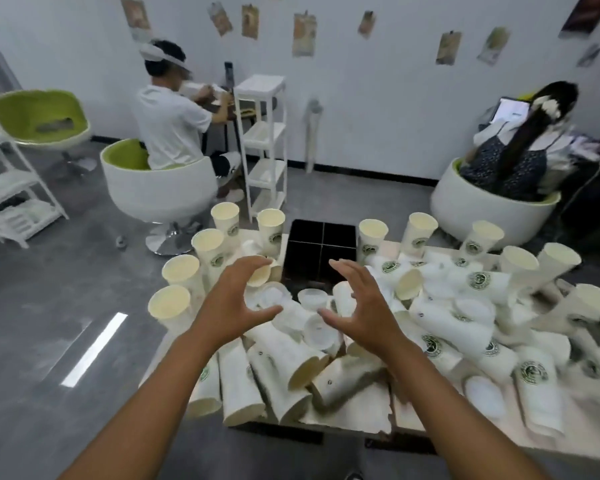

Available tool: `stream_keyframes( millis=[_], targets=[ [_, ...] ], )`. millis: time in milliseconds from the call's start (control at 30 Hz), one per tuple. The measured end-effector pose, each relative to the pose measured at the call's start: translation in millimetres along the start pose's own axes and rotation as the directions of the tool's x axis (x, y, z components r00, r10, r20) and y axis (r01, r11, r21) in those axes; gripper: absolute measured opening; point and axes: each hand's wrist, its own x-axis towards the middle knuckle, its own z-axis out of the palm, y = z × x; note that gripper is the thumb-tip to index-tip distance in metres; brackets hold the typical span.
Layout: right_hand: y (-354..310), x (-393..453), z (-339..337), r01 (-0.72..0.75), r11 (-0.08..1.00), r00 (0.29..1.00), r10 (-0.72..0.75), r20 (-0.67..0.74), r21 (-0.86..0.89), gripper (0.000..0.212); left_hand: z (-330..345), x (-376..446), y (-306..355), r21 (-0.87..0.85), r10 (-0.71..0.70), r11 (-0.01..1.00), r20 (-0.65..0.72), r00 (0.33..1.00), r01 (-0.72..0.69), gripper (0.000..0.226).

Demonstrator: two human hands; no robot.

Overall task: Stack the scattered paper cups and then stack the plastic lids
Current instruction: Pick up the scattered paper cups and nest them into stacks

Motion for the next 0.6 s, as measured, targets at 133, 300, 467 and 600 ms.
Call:
stream_keyframes(
  millis=[133,300,467,600],
  targets=[
    [53.5,-12.2,-48.5,-0.077,0.996,0.997,0.077,-0.014,-0.049,0.082,57.8,32.0,10.1,-0.025,-0.004,1.0,0.065,0.998,0.006,0.081],
    [105.8,-24.0,-76.6,-0.166,0.986,0.986,0.167,0.017,-0.02,0.085,112.1,45.6,19.0,-0.044,-0.03,0.998,0.138,0.99,0.036,0.081],
    [139.0,-47.3,-64.3,-0.237,0.971,0.961,0.235,0.148,0.001,0.083,155.0,37.8,22.2,-0.021,-0.049,0.998,0.215,0.975,0.054,0.082],
    [150.9,-59.2,-42.8,-0.201,0.978,0.953,0.207,0.219,-0.049,0.074,173.9,25.7,18.0,0.035,-0.09,0.996,0.292,0.952,0.084,0.085]
  ],
)
